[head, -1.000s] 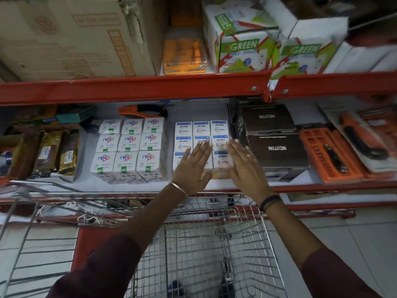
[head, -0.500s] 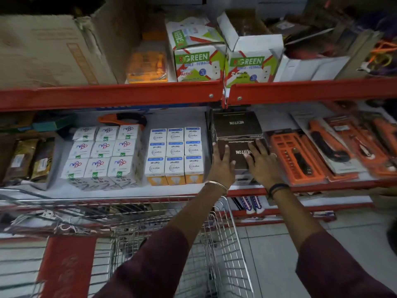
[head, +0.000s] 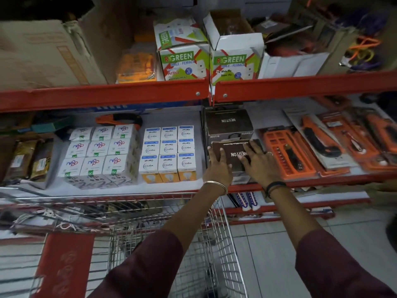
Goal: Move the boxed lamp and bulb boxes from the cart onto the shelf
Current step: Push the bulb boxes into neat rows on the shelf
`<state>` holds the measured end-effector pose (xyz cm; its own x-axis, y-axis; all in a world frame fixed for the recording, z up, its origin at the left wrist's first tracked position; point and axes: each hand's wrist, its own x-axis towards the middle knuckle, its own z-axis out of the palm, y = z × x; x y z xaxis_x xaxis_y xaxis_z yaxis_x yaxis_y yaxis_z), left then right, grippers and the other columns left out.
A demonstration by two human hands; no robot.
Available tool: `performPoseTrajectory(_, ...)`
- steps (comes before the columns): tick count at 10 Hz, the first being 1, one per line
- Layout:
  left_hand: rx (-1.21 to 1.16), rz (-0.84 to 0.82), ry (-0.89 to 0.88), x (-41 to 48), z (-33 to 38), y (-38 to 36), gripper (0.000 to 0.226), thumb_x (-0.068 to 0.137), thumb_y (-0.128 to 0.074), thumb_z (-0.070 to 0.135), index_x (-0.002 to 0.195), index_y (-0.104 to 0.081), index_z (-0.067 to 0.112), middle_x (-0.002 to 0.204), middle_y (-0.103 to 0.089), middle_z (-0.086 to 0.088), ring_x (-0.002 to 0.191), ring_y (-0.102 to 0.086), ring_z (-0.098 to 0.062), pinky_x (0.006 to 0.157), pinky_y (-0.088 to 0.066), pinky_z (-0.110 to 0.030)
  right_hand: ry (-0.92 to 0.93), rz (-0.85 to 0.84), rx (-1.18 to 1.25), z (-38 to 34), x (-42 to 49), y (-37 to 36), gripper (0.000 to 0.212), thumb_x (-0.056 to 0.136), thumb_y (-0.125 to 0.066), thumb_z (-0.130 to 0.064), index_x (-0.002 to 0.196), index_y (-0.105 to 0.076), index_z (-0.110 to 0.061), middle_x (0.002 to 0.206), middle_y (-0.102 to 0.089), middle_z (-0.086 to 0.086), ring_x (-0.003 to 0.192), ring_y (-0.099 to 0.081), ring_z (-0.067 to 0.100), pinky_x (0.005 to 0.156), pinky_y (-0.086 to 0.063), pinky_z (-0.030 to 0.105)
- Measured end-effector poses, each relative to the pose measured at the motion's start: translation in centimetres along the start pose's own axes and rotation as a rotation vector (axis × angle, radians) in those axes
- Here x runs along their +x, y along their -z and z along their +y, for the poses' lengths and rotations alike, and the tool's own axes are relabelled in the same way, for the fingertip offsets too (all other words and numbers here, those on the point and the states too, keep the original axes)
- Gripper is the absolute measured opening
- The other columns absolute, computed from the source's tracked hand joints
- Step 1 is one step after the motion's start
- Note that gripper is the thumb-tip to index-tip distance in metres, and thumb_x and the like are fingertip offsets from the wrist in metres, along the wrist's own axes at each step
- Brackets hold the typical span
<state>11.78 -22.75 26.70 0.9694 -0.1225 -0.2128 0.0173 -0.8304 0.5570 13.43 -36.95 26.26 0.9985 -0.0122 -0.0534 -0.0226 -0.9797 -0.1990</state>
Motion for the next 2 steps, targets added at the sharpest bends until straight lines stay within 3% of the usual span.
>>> performPoseTrajectory(1,0.098,0.018,-0.005,-0.03,-0.38,-0.48,0.059,0.097,-0.032,0.033,0.146,-0.001,0.021,0.156,0.018,-0.013,0.140,-0.020,-0.039,0.108,-0.034,-0.052,-0.052,-0.032,0.031,-0.68,-0.54,-0.50,0.054,0.099,-0.026,-0.045,0.149,-0.017,-0.025,0.161,-0.009,-0.001,0.132,-0.033,0.044,0.107,-0.031,0.050)
performPoseTrajectory(2,0.200,0.106,-0.087,-0.63,-0.77,-0.32,0.057,0.097,-0.030,0.037,0.145,-0.006,0.018,0.158,0.003,-0.011,0.144,-0.003,-0.035,0.116,-0.019,-0.053,-0.073,0.006,0.082,-1.01,-1.32,-0.73,0.054,0.099,-0.023,-0.044,0.149,-0.012,-0.026,0.161,-0.004,-0.002,0.145,-0.007,0.039,0.116,-0.008,0.055)
